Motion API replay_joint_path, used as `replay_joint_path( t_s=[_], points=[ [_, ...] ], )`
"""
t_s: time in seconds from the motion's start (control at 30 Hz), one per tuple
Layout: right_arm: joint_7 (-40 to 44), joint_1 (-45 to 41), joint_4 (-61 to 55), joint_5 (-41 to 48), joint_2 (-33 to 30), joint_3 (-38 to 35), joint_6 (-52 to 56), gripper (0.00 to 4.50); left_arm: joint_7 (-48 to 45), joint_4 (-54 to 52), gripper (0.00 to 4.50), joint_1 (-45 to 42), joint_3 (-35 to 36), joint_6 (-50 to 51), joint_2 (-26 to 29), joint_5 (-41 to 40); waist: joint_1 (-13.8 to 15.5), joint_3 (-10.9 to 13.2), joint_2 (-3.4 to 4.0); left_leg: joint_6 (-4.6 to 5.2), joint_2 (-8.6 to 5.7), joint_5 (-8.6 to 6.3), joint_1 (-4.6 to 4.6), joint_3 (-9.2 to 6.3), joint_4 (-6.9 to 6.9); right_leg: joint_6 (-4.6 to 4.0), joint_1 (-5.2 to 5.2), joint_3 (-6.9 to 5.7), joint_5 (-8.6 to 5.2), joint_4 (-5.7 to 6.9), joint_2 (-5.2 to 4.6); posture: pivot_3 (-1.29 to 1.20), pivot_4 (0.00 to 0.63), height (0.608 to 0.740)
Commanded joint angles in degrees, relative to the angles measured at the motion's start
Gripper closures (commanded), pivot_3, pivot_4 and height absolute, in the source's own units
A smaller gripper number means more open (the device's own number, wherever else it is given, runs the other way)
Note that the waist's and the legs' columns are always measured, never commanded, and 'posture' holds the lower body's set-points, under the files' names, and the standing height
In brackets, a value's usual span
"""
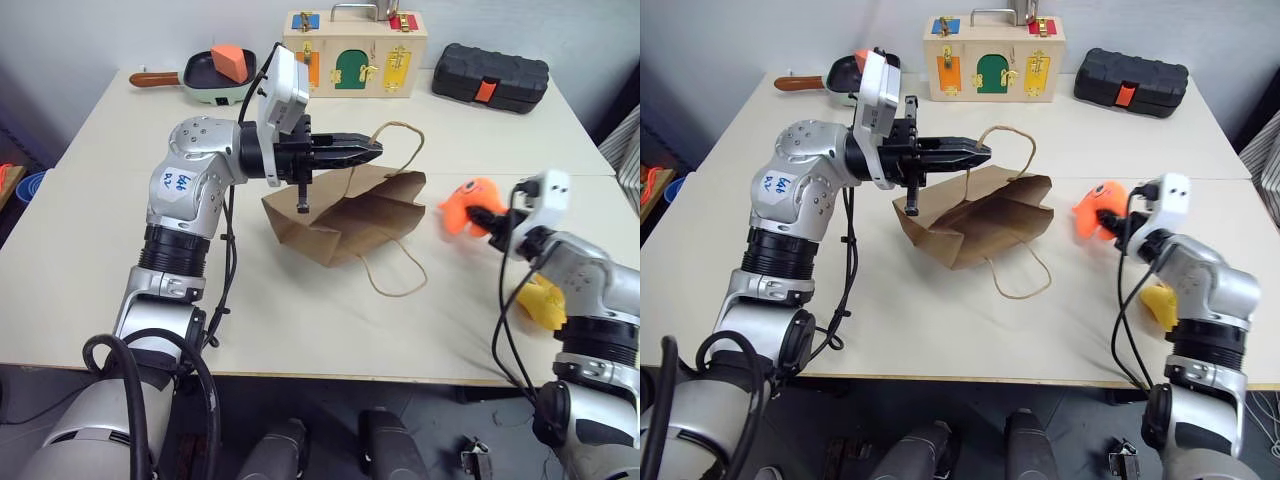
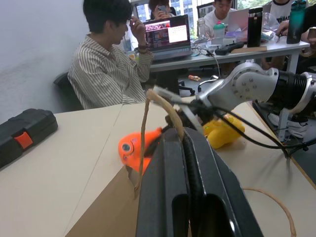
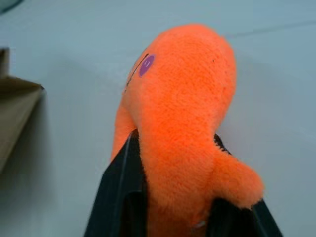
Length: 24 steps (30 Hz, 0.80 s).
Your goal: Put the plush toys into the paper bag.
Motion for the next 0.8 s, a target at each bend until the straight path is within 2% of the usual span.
replay_joint_path(
  t_s=[0.03, 0.13, 0.23, 0.3, 0.5, 0.67, 0.8],
  points=[
    [3.4, -0.4, -14.9, 12.9, -1.3, -4.0, 7.3, 4.37, 0.0, -1.7, 4.5, -0.7, 0.6, -0.9, -0.2, -0.7, -0.3, 0.0, 0.0, 0.0, 0.03, 0.0, 0.0, 0.01, -0.01, 0.0, -0.01, -0.01, 0.0, 0.0, 0.01, 0.0, 0.15, 0.74],
    [-0.6, 0.0, -22.0, 18.9, 1.6, -1.9, 14.3, 4.4, 0.0, -1.1, 4.5, -1.1, 0.6, -1.2, -0.8, -0.7, -0.4, 0.0, 0.0, -0.04, 0.17, -0.02, 0.04, 0.02, -0.02, 0.0, 0.0, -0.02, 0.0, 0.02, 0.11, 0.0, 0.15, 0.74],
    [-5.8, 1.0, -26.1, 20.7, 5.2, 1.4, 19.0, 4.4, 0.1, -0.2, 4.5, -1.7, 0.7, -1.8, -1.4, -0.6, -0.2, 0.0, -0.02, -0.03, 0.16, -0.02, 0.07, 0.05, -0.01, -0.07, 0.02, 0.0, 0.04, 0.03, 0.1, 0.0, 0.15, 0.74],
    [-6.8, 3.7, -28.7, 19.0, 5.7, 5.1, 18.9, 4.4, 0.6, 0.3, 4.5, -2.7, 1.2, -2.2, -1.8, -0.5, 0.1, 0.0, -0.02, -0.03, 0.13, -0.02, 0.06, 0.05, 0.01, -0.08, 0.02, 0.01, 0.05, 0.02, 0.08, 0.0, 0.15, 0.74],
    [-9.7, 7.4, -30.7, 17.6, 8.5, 9.1, 16.5, 4.4, 0.7, -1.3, 4.5, -2.4, 1.3, -1.6, -2.0, -1.0, 0.4, 0.0, -0.02, 0.06, 0.03, -0.06, 0.04, 0.0, 0.02, -0.09, 0.01, -0.04, 0.05, 0.02, 0.0, 0.0, 0.15, 0.74],
    [-6.7, 7.8, -32.0, 12.7, 5.8, 17.8, 12.6, 4.4, 0.4, -2.1, 4.5, -1.5, 1.2, -0.9, -2.2, -1.3, -0.1, 0.0, -0.02, 0.06, 0.06, -0.06, 0.04, 0.01, 0.01, -0.09, 0.01, -0.07, 0.05, 0.02, 0.02, 0.0, 0.15, 0.74],
    [0.2, 1.8, -27.5, 3.0, 0.8, 31.1, 5.4, 4.4, -1.2, -3.7, 4.5, -0.2, -0.2, 0.2, -2.5, -1.7, -0.3, 0.0, -0.02, 0.05, 0.09, -0.07, 0.08, 0.12, -0.01, -0.09, -0.01, -0.08, 0.05, 0.01, 0.03, 0.0, 0.15, 0.74]
  ],
)
